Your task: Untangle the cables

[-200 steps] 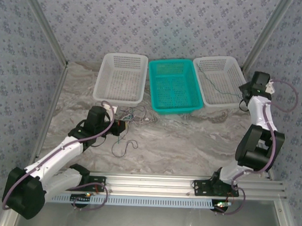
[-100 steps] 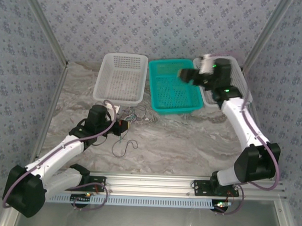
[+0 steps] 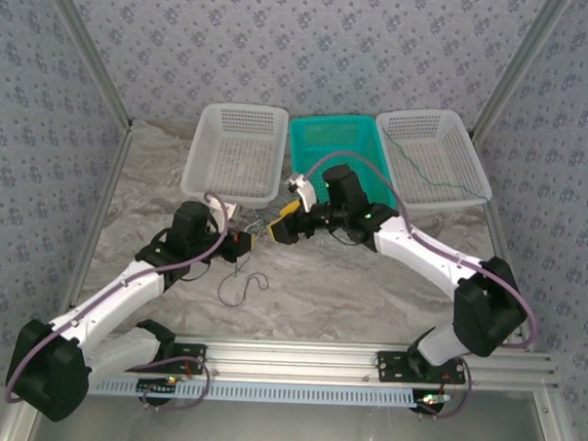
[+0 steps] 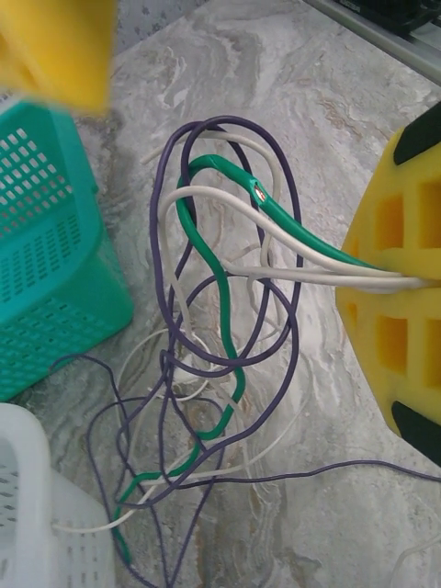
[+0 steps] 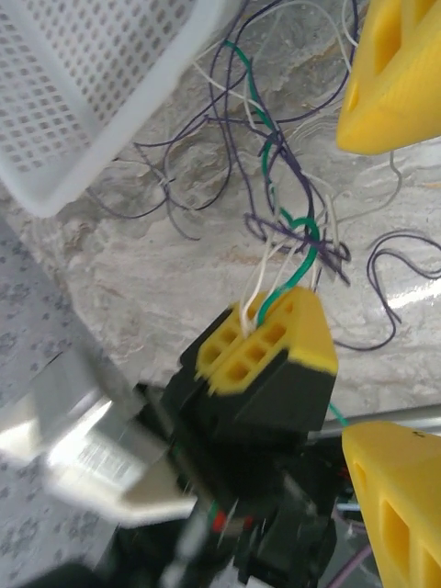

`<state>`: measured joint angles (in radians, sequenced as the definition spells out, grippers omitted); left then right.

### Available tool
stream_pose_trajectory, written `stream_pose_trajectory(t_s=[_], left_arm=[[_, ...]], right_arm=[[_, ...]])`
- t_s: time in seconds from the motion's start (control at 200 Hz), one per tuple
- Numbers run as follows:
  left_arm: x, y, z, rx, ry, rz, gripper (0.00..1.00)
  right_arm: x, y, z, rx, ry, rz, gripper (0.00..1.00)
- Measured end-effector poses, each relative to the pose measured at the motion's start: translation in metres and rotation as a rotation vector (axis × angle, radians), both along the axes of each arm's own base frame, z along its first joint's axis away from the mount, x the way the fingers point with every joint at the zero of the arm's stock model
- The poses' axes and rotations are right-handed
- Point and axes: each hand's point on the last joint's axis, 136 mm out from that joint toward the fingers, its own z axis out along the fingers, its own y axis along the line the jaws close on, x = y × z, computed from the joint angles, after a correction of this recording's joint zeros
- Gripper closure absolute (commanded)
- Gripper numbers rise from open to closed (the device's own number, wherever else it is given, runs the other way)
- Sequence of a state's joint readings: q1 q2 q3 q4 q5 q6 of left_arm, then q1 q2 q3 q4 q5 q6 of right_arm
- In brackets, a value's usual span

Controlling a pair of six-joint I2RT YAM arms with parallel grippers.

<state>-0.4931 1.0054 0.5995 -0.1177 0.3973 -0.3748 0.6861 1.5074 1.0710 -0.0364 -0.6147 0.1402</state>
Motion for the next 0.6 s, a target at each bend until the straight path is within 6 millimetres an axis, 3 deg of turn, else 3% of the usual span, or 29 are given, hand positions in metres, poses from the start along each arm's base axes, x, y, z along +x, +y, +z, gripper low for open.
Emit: stream_pose_trajectory(t_s=[0.08, 0.305, 0.34, 0.455, 0.6], left_arm=[[0.001, -0.001, 0.005, -0.008, -0.012, -0.002, 1.0], [-0.001, 0.0, 0.017, -0.028, -0.044, -0.001, 1.0], [-0.001, 0.0, 0.019, -0.029, -0.05, 0.003, 0.93], [0.0, 0.008, 0.024, -0.023, -0.053, 0.046, 0.64], [0.003, 0.027, 0.038, 0.019, -0.049, 0.162, 0.57]], right_arm=[[0.006, 0.005, -0.017, -0.023, 0.007, -0.027, 0.29], [0.017, 0.025, -0.041, -0.018, 0.045, -0.051, 0.86], [0.017, 0.027, -0.043, -0.016, 0.054, -0.046, 0.92], [0.016, 0.031, -0.044, -0.008, 0.066, -0.04, 1.0], [0.024, 0.025, -0.048, -0.013, 0.069, -0.086, 1.0]])
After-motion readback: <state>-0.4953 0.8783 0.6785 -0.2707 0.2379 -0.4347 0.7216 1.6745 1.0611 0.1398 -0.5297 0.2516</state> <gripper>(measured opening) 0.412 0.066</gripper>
